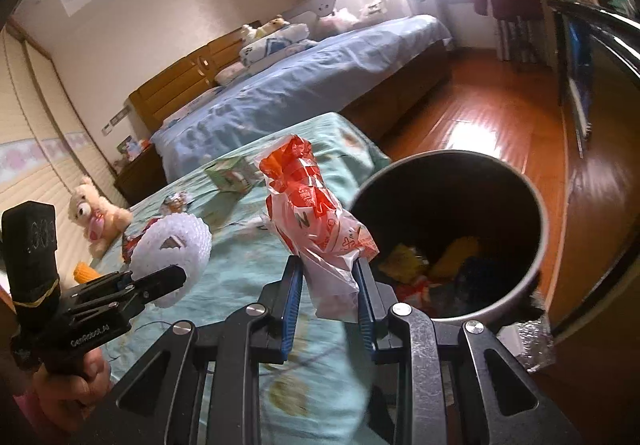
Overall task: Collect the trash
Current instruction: 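Carry both items over the bin and open both tools to drop them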
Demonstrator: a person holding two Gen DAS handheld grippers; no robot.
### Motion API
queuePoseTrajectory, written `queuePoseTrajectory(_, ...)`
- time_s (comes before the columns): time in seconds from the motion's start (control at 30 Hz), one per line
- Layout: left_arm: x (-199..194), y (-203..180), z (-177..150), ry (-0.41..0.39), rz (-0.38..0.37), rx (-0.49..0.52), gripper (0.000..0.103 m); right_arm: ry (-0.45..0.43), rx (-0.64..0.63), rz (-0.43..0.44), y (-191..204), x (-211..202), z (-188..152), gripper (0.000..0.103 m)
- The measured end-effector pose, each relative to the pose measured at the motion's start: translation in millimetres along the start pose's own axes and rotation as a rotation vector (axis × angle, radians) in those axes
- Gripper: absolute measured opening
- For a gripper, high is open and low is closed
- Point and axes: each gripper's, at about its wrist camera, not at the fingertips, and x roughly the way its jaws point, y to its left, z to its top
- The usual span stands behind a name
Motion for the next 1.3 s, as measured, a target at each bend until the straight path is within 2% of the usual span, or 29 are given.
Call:
queuePoseTrajectory(0.53, 51.3, -39.3, 22.4, 0.030, -0.034, 0.087, 0.030, -0.029, 0.071, -0.122, -52.1, -16.8, 2.8, 0.026)
queuePoseTrajectory(1.3, 110.4, -70.0, 53.4, 0.078, -0.062, 0.120, 0.031, 0.018, 0.075, -0.206, -78.3, 12.0, 18.0, 0.026)
